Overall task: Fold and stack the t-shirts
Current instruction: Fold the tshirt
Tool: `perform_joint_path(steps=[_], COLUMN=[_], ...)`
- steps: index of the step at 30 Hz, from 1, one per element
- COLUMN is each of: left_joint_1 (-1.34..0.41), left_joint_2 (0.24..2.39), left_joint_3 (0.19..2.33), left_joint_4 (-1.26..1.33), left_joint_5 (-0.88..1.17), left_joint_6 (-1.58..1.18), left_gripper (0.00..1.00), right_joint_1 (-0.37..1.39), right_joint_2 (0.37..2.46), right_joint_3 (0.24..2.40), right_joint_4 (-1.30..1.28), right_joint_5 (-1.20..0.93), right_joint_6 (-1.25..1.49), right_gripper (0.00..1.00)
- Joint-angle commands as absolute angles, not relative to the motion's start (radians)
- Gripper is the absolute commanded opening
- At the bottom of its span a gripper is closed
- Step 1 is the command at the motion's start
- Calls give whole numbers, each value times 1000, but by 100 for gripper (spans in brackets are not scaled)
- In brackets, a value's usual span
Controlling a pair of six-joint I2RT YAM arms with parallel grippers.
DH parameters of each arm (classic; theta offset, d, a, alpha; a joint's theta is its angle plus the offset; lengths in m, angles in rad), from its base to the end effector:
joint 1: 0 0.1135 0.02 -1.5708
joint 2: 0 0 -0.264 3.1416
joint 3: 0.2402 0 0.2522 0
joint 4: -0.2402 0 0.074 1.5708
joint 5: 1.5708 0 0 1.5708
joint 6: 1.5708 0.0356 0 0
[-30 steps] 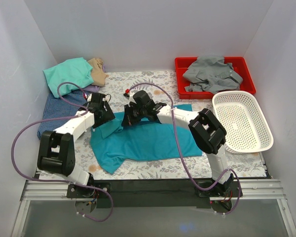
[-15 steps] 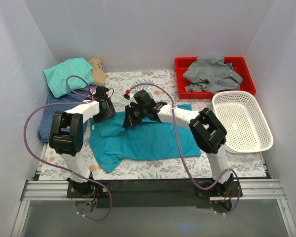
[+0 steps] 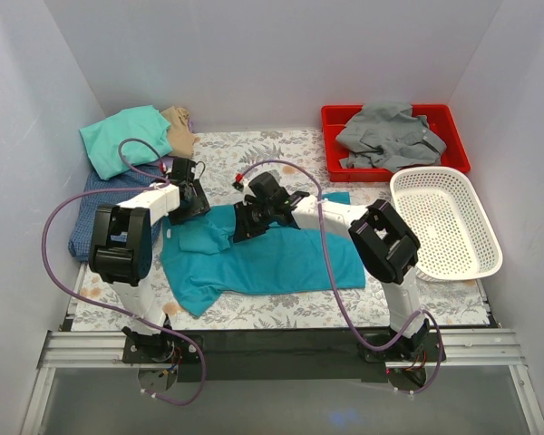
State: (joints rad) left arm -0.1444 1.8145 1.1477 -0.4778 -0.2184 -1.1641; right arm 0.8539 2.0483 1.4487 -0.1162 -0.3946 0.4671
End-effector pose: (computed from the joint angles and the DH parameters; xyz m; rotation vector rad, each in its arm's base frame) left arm 0.3556 -0.0439 0.1663 -1.3587 2.3001 -0.1194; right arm 0.2906 0.3543 0.1891 -0.6980 2.3894 1.0842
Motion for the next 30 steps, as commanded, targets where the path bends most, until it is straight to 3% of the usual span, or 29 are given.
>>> perform_joint_path(steps=[1,4,12,20,30], left_joint_1=[-135,-135,-135,-135,-135], left_joint_2=[1781,1708,1578,1640,1813], left_joint_3=[1166,1166,1138,1072,1130], left_joint_4=[-465,-465,-475,-465,-509], left_joint_5=[-199,-186,-104,60,29], left_joint_6=[-1128,-1106,-1101,-1153,-1147], left_gripper=[69,69,71,68,66], right_joint_1=[862,842,686,555,465], right_joint_2=[1955,1875,1830,1939,2017], right_joint_3=[1439,1373,1316,1394,1342], right_joint_4=[-173,-189,-196,-215,-265], right_joint_5=[-201,-52,-5,-74,-20], right_joint_6=[359,312,204,163,215], right_gripper=[33,40,41,41,39])
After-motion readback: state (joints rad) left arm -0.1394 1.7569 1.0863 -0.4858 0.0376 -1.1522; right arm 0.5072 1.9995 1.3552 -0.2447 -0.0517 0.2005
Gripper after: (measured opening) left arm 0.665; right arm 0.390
